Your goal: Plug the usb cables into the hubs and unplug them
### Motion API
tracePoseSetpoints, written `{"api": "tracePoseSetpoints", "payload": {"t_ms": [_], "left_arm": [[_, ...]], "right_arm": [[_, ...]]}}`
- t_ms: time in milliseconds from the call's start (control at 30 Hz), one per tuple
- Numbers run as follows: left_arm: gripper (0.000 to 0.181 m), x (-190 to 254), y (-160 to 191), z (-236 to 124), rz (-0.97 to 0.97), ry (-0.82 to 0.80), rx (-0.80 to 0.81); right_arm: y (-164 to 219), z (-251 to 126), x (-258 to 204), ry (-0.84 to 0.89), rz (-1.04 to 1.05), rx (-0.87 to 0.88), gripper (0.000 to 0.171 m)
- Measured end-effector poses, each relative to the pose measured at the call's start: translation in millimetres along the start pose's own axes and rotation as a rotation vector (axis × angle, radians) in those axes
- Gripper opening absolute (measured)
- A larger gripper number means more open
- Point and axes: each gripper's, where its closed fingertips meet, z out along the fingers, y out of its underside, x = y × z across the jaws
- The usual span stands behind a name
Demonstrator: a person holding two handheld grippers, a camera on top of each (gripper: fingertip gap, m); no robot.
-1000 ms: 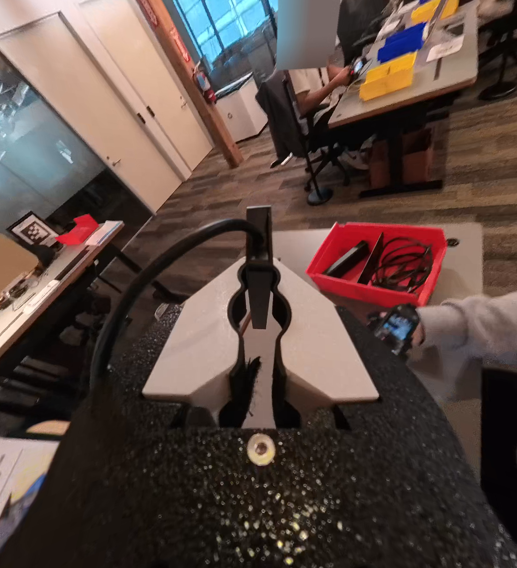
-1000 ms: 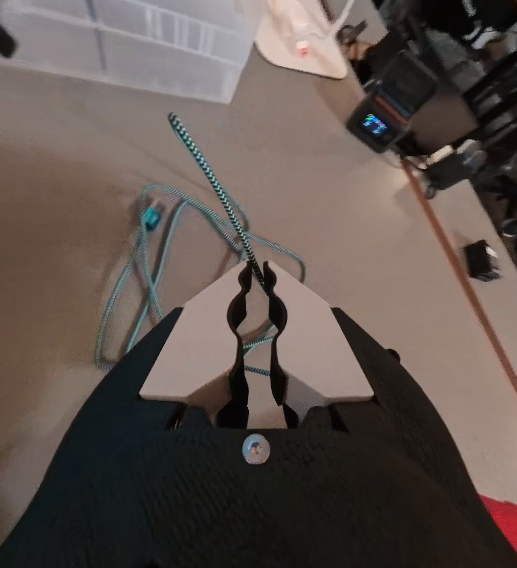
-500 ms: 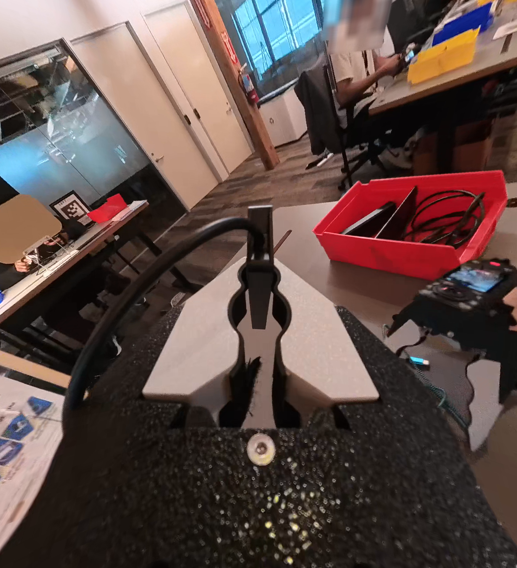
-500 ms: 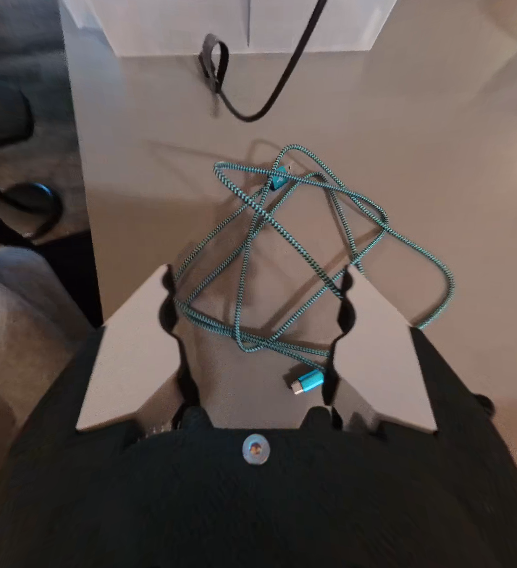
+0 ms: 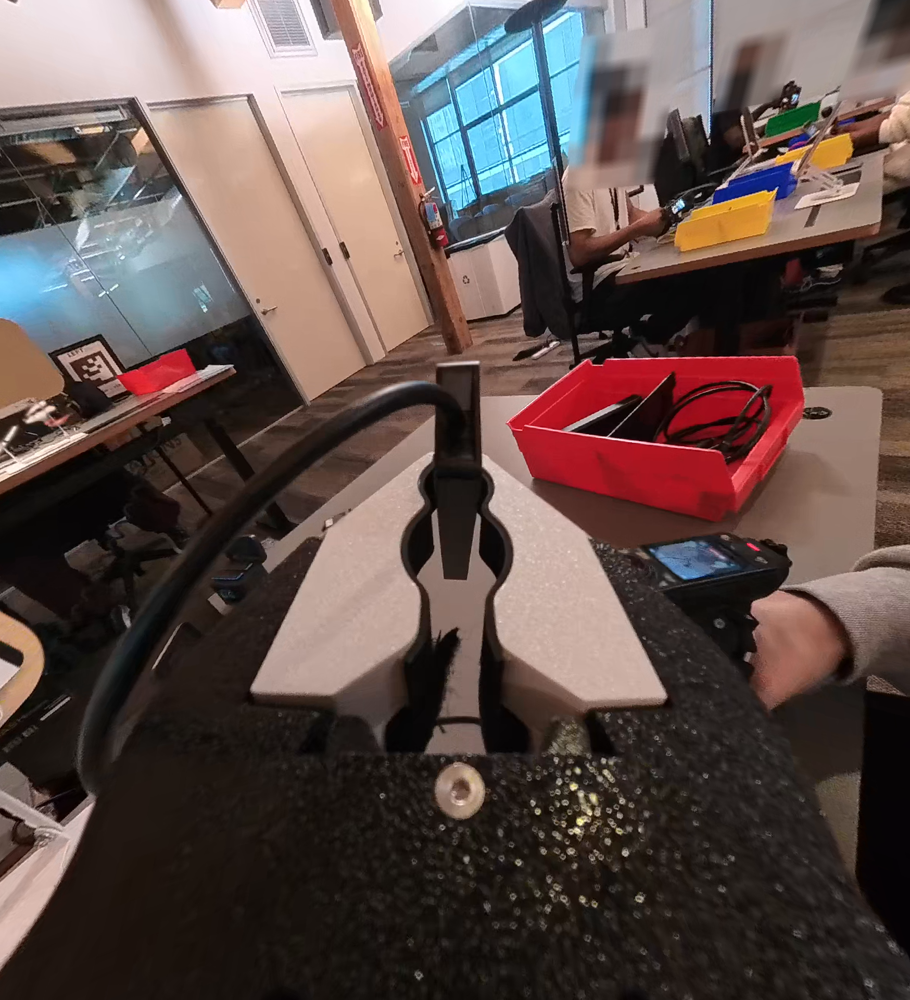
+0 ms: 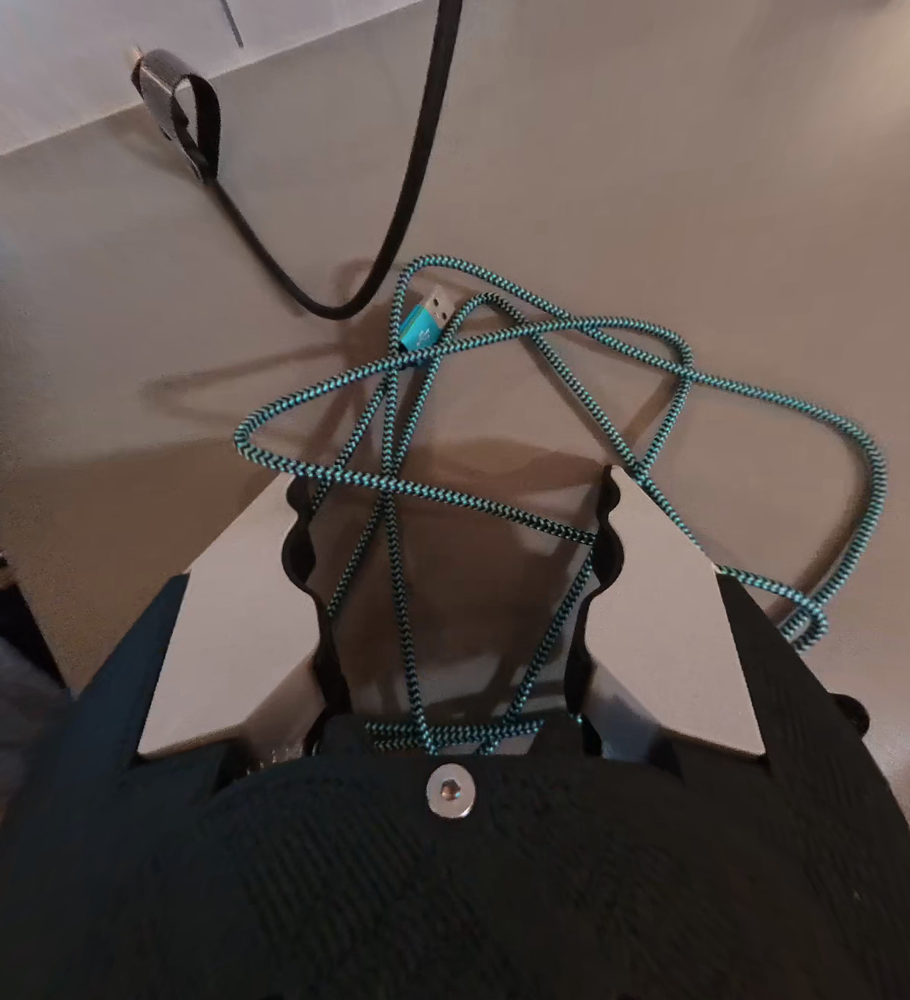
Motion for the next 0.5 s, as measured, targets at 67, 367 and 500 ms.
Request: {"api": "tracePoseSetpoints", "payload": {"t_ms": [67, 367, 500], "left_arm": [[0.007, -0.1, 0.3, -6.3, 0.01, -0.014, 0.006], [0.007, 7.8, 9.9, -27.4, -0.023, -0.028, 0.048], [0.007, 15.6, 16.5, -28.5, -0.034, -0.009, 0.055]], "right_arm": [[-1.0, -0.9, -7.7, -0.019, -0.023, -0.014, 0.09], [-0.8, -4.4, -18.3, -0.023, -0.084, -0.04, 0.01], [7.8, -24.4, -1.8, 0.041, -0.267, -0.132, 0.002]]}}
